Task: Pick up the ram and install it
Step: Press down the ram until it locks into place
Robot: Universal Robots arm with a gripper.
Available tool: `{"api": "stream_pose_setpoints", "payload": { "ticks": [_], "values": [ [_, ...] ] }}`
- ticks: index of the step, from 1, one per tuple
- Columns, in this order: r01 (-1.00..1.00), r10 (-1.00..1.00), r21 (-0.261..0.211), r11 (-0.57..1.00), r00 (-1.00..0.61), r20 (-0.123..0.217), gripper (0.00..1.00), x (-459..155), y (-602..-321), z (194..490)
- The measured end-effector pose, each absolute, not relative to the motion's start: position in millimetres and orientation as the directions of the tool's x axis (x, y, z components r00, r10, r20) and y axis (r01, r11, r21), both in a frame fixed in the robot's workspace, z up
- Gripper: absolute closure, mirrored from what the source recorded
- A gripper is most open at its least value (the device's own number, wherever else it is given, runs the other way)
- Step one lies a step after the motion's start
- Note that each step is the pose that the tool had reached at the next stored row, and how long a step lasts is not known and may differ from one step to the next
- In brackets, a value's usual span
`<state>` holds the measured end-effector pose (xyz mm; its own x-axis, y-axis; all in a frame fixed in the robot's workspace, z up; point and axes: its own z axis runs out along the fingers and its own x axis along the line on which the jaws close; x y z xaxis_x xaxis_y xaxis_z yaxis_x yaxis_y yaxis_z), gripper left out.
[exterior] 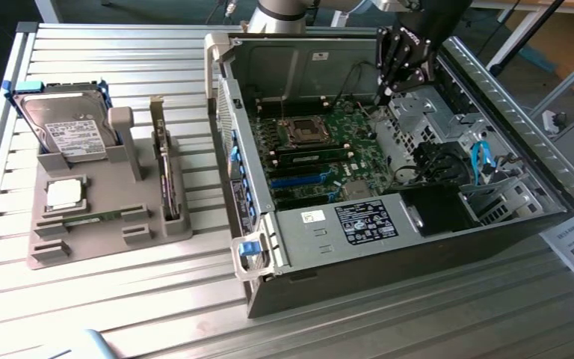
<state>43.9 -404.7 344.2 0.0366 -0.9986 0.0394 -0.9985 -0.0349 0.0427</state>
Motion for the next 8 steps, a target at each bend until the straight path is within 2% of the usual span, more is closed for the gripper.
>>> {"api": "stream_pose_setpoints", "payload": {
  "ticks": [8],
  "values": [
    [-0.998,-0.999,0.043,-0.035,0.037,0.039,0.90,43.9,-404.7,337.8]
  ]
}}
